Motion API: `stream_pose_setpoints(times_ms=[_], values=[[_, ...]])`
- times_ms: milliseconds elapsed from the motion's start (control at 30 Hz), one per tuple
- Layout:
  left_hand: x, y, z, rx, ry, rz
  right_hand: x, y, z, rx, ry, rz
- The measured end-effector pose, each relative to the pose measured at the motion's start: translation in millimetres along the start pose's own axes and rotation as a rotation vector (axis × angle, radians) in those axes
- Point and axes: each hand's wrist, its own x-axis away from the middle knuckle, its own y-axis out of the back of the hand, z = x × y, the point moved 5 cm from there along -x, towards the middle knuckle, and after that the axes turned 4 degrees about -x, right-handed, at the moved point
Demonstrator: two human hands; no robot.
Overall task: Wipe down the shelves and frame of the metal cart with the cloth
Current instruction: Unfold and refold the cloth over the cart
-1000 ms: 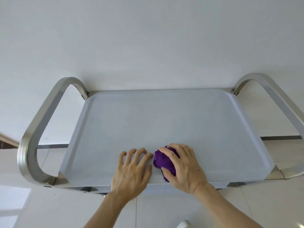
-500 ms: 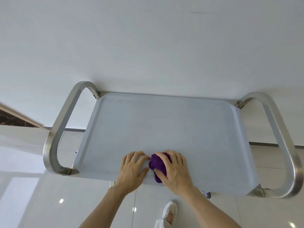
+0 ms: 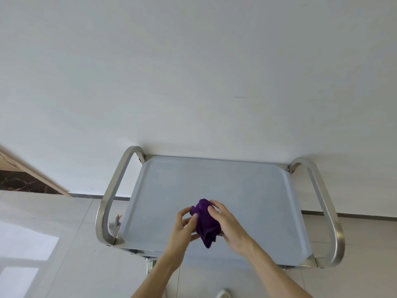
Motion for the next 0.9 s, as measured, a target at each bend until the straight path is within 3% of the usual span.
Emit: stream_pose_setpoints(times_ms=[133, 300, 433, 567, 800, 900], values=[[17, 8, -41, 0.109, -0.075, 0.103, 40, -3, 31, -0.049, 0.131, 0.077], [22, 12, -65, 0.076, -0.104, 0.231, 64, -11, 46, 0.125, 0.336, -0.067], [16, 19, -72, -0.004, -0.148, 0.210, 63, -17, 60, 0.177, 0.424, -0.193], [6, 40, -87, -0.196, -0.211, 0.087, 59, -15, 75, 0.253, 0.417, -0.220], [-1, 62, -109, -0.162, -0.148, 0.048, 45, -19, 91, 0.269, 0.181, 0.081], [-2, 69, -118, -0.047, -0.123, 0.030, 40, -19, 88, 0.104, 0.106, 0.264]])
